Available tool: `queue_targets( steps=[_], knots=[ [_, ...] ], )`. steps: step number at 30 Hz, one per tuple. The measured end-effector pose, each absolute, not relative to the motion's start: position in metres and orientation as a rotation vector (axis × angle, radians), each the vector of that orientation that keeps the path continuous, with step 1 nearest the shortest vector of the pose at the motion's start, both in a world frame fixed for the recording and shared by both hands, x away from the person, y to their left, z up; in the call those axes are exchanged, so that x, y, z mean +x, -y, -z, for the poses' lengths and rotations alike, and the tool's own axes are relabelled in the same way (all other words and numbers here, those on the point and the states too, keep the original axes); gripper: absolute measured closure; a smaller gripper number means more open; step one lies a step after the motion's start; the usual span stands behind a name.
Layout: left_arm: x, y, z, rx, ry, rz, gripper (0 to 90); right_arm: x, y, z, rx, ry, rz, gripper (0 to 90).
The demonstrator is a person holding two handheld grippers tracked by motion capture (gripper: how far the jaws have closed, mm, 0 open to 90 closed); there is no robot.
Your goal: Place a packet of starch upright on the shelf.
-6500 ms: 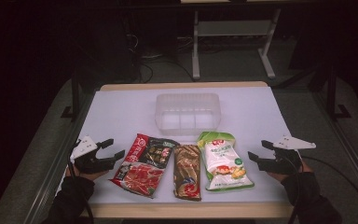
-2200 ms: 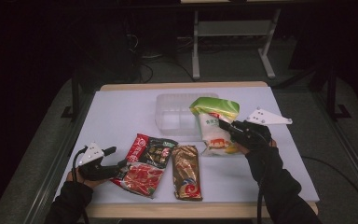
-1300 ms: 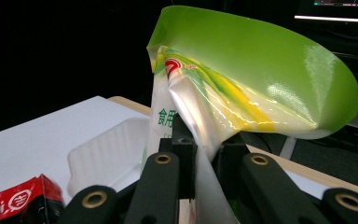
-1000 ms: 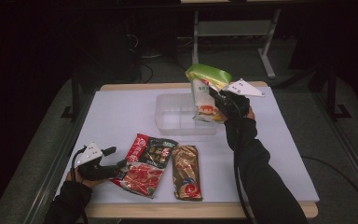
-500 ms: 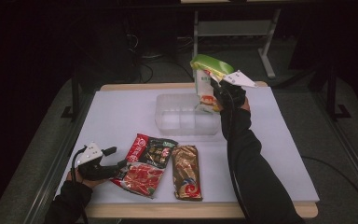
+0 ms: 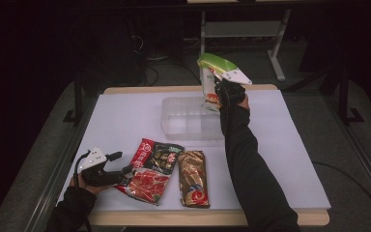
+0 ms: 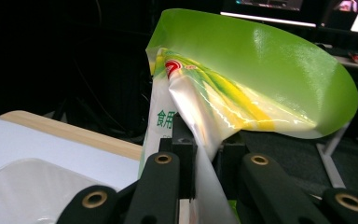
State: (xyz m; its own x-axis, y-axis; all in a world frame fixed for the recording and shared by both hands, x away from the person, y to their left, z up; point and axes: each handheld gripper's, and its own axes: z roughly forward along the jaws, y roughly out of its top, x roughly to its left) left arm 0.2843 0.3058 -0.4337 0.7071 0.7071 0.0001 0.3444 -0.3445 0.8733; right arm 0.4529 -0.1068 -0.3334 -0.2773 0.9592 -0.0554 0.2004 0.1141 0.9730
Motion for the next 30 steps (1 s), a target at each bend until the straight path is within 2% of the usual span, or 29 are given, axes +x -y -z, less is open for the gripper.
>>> queue_targets(
  steps=[13, 30],
  knots=[
    [0.284, -0.305, 0.434, 1.959, -0.807, -0.474, 31.3, 0.449, 0.079, 0.352, 1.121, -1.667, -1.211, 80.5],
    [0.283, -0.305, 0.435, 1.968, -0.812, -0.475, 31.3, 0.437, 0.097, 0.371, 1.138, -1.848, -1.314, 72.8]
  ],
)
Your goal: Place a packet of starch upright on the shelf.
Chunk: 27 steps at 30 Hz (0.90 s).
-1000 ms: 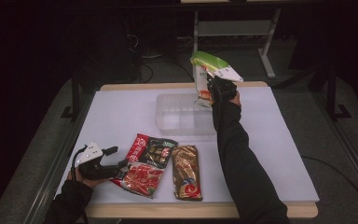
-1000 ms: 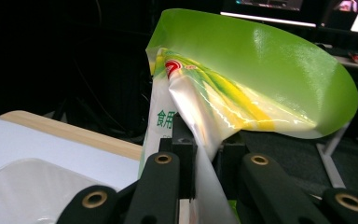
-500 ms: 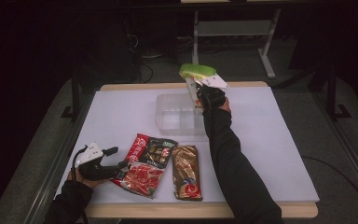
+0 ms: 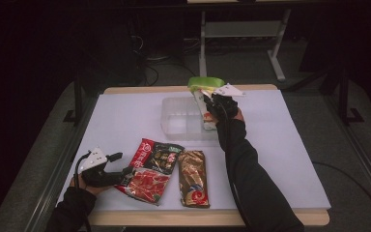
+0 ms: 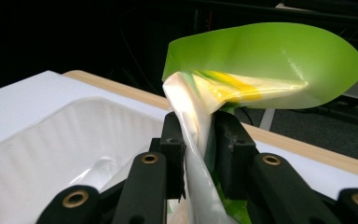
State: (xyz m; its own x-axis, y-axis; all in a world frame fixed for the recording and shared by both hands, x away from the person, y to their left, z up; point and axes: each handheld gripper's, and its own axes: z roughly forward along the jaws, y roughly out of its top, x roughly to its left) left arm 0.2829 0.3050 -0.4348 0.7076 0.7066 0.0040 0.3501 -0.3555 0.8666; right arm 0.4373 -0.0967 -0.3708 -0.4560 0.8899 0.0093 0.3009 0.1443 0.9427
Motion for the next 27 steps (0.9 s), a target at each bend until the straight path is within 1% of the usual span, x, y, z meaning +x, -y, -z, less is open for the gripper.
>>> queue_targets(
  steps=[2, 6, 9, 12, 13, 16, 18, 21, 23, 24, 26, 27],
  knots=[
    [0.283, -0.305, 0.435, 1.971, -0.808, -0.475, 31.3, 0.438, 0.099, 0.371, 1.169, -1.875, -1.333, 69.3],
    [0.282, -0.305, 0.435, 1.974, -0.802, -0.472, 31.3, 0.437, 0.103, 0.371, 1.199, -1.922, -1.327, 65.4],
    [0.283, -0.306, 0.435, 1.972, -0.81, -0.469, 31.3, 0.436, 0.107, 0.37, 1.216, -1.953, -1.318, 65.2],
    [0.282, -0.305, 0.435, 1.976, -0.803, -0.467, 31.3, 0.436, 0.111, 0.369, 1.196, -2.009, -1.292, 62.0],
    [0.282, -0.305, 0.435, 1.978, -0.801, -0.467, 31.3, 0.436, 0.114, 0.368, 1.186, -2.065, -1.299, 58.7],
    [0.282, -0.305, 0.435, 1.98, -0.803, -0.462, 31.3, 0.436, 0.118, 0.366, 1.161, -2.11, -1.267, 58.7],
    [0.283, -0.305, 0.436, 1.985, -0.802, -0.46, 31.3, 0.437, 0.121, 0.364, 1.144, -2.164, -1.243, 54.7],
    [0.283, -0.304, 0.436, 1.989, -0.801, -0.459, 31.3, 0.439, 0.124, 0.36, 1.125, -2.213, -1.164, 52.1],
    [0.283, -0.304, 0.436, 1.988, -0.801, -0.457, 31.3, 0.443, 0.126, 0.36, 1.131, -2.238, -1.088, 45.4],
    [0.283, -0.304, 0.437, 1.989, -0.802, -0.457, 31.3, 0.445, 0.127, 0.36, 1.13, -2.243, -1.05, 44.7],
    [0.283, -0.305, 0.437, 1.989, -0.801, -0.454, 31.3, 0.448, 0.131, 0.36, 1.147, -2.25, -1.085, 45.2],
    [0.283, -0.304, 0.437, 1.99, -0.801, -0.453, 31.3, 0.45, 0.132, 0.362, 1.162, -2.254, -1.105, 43.0]
  ],
)
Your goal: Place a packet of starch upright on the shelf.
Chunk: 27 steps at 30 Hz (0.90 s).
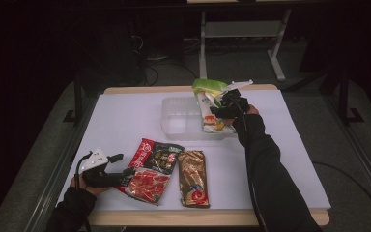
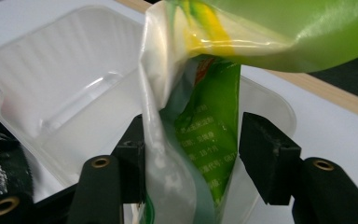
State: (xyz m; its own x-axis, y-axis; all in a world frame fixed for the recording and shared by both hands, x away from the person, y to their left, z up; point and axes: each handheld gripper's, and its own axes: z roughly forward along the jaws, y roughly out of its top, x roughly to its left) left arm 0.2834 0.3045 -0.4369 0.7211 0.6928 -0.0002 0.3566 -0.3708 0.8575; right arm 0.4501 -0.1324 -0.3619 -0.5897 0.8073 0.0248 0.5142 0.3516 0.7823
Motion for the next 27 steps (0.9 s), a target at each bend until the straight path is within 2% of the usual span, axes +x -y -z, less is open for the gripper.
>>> queue_targets(
  steps=[2, 4, 8, 9, 10, 11, 13, 17, 21, 27],
  knots=[
    [0.284, -0.304, 0.437, 1.99, -0.8, -0.451, 31.3, 0.455, 0.132, 0.364, 1.18, -2.254, -1.116, 39.5],
    [0.284, -0.304, 0.437, 1.991, -0.797, -0.452, 31.3, 0.459, 0.13, 0.366, 1.176, -2.266, -1.118, 40.3],
    [0.284, -0.305, 0.438, 1.992, -0.798, -0.447, 31.3, 0.464, 0.122, 0.369, 1.151, -2.285, -1.087, 46.4],
    [0.284, -0.306, 0.438, 1.993, -0.797, -0.446, 31.3, 0.465, 0.119, 0.369, 1.141, -2.29, -1.073, 51.8],
    [0.284, -0.306, 0.438, 1.993, -0.797, -0.447, 31.3, 0.465, 0.119, 0.369, 1.141, -2.29, -1.073, 51.8],
    [0.284, -0.305, 0.438, 1.993, -0.798, -0.448, 31.3, 0.463, 0.116, 0.368, 1.094, -2.302, -1.042, 61.3],
    [0.284, -0.305, 0.438, 1.997, -0.797, -0.446, 31.3, 0.461, 0.115, 0.368, 1.067, -2.322, -1.049, 70.7],
    [0.284, -0.304, 0.438, 1.997, -0.798, -0.443, 31.3, 0.461, 0.114, 0.368, 1.074, -2.33, -1.058, 77.1],
    [0.284, -0.305, 0.438, 1.994, -0.801, -0.447, 31.3, 0.459, 0.114, 0.367, 1.088, -2.298, -1.077, 80.7],
    [0.284, -0.305, 0.437, 1.982, -0.801, -0.452, 31.3, 0.451, 0.118, 0.357, 1.102, -2.023, -1.213, 81.1]
  ],
)
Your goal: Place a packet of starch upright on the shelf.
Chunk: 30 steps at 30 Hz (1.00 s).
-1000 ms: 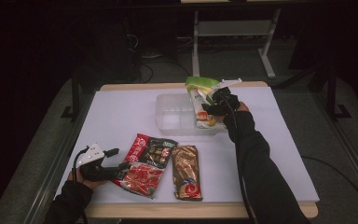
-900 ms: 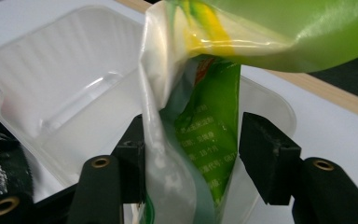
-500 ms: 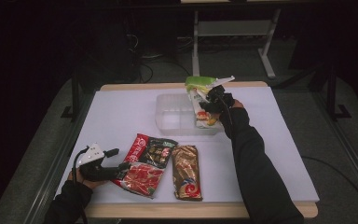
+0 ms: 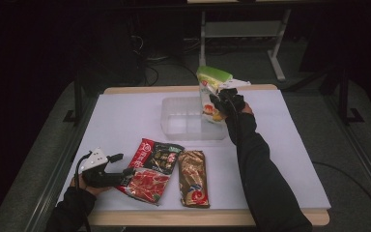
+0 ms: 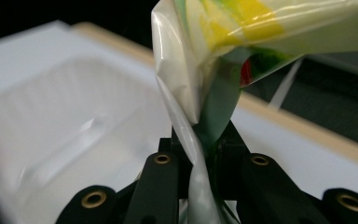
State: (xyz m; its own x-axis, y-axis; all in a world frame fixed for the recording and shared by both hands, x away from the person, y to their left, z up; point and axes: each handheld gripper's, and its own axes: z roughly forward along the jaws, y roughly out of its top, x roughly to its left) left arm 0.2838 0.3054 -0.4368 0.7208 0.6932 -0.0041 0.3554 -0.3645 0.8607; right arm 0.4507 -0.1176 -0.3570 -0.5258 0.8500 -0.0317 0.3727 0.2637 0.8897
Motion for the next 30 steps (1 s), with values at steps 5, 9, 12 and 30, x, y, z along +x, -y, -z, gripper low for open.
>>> queue_targets(
  steps=[5, 9, 12, 30],
  knots=[
    [0.283, -0.305, 0.436, 1.978, -0.795, -0.452, 31.3, 0.45, 0.115, 0.36, 1.131, -1.855, -1.254, 80.9],
    [0.283, -0.305, 0.436, 1.977, -0.791, -0.45, 31.3, 0.449, 0.106, 0.376, 1.137, -1.778, -1.25, 80.9],
    [0.283, -0.305, 0.436, 1.976, -0.788, -0.449, 31.4, 0.447, 0.102, 0.392, 1.145, -1.742, -1.247, 80.7],
    [0.283, -0.305, 0.438, 1.986, -0.794, -0.444, 31.3, 0.432, 0.109, 0.409, 1.1, -1.954, -1.309, 46.7]
  ],
)
